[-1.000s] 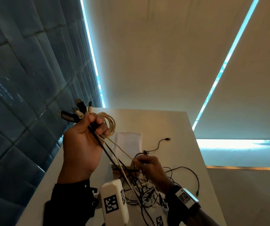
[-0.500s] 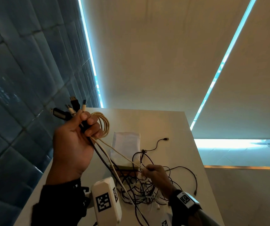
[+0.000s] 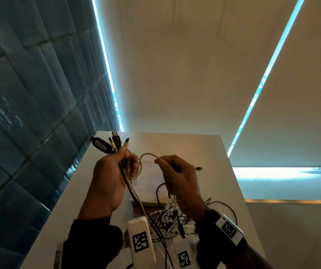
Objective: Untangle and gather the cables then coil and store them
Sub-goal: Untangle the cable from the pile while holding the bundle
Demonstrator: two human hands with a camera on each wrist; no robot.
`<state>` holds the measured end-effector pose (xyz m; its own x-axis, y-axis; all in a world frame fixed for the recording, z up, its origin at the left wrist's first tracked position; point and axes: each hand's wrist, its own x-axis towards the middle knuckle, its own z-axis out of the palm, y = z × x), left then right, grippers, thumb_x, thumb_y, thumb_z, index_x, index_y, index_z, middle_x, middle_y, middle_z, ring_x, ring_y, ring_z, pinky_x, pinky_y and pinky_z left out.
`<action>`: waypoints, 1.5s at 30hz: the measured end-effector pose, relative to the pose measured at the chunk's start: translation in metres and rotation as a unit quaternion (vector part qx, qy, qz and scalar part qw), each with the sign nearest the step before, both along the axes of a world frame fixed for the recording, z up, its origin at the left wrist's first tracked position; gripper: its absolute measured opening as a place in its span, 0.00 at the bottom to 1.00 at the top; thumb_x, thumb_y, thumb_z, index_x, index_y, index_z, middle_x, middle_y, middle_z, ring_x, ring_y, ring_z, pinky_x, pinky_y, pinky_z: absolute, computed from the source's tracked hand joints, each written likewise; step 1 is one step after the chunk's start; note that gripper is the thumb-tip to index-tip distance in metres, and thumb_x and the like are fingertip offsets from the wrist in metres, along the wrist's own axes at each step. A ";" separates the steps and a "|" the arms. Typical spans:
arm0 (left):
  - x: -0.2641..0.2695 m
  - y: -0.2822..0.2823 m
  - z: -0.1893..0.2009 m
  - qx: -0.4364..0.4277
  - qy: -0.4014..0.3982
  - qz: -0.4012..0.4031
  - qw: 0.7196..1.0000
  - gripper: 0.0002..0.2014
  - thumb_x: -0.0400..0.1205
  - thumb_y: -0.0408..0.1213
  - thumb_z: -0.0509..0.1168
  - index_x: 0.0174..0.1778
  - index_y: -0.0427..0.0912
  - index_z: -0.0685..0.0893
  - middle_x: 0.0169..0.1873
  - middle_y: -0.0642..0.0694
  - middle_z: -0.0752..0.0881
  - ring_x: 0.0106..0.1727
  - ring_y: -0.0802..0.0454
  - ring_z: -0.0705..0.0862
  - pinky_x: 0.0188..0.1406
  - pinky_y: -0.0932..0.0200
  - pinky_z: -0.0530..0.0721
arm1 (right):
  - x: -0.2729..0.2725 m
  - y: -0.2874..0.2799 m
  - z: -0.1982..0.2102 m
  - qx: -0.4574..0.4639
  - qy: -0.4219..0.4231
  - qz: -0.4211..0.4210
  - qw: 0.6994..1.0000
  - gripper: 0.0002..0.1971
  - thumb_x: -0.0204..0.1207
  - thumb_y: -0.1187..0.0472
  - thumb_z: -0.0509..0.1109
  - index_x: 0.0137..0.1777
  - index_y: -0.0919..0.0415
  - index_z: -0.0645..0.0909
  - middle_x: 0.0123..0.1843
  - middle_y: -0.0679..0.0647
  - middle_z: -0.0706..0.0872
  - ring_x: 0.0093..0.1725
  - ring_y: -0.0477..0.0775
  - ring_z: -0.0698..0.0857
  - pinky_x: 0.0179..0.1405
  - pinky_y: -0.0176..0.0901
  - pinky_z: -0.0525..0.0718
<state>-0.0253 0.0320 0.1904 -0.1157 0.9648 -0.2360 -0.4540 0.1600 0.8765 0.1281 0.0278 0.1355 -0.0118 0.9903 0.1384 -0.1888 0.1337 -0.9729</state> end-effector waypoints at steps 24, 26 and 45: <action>-0.013 -0.007 0.015 0.155 -0.165 0.012 0.974 0.18 0.87 0.39 0.49 0.30 0.47 0.72 0.28 0.52 0.74 0.24 0.59 0.69 0.27 0.66 0.74 | 0.041 0.002 -0.105 -0.053 -0.184 0.124 0.974 0.18 0.83 0.54 0.64 0.36 0.66 0.81 0.33 0.52 0.80 0.35 0.42 0.79 0.41 0.30 0.79; -0.016 -0.008 0.017 0.164 -0.161 0.015 0.973 0.17 0.86 0.40 0.50 0.31 0.47 0.72 0.29 0.52 0.74 0.25 0.59 0.69 0.28 0.66 0.73 | 0.048 0.002 -0.116 -0.068 -0.189 0.106 0.974 0.18 0.83 0.55 0.64 0.36 0.66 0.82 0.33 0.50 0.82 0.36 0.40 0.81 0.44 0.28 0.80; 0.008 0.002 -0.005 -0.016 0.004 -0.011 1.000 0.13 0.86 0.36 0.55 0.35 0.40 0.75 0.26 0.45 0.84 0.28 0.52 0.79 0.36 0.56 0.75 | 0.010 0.010 -0.013 -0.024 -0.031 0.013 0.999 0.09 0.84 0.63 0.64 0.48 0.69 0.80 0.25 0.46 0.73 0.23 0.43 0.67 0.21 0.35 0.66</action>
<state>-0.0175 0.0345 0.1851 -0.0956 0.9594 -0.2653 -0.4433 0.1976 0.8743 0.1386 0.0380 0.1229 -0.0446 0.9951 0.0882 -0.1303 0.0817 -0.9881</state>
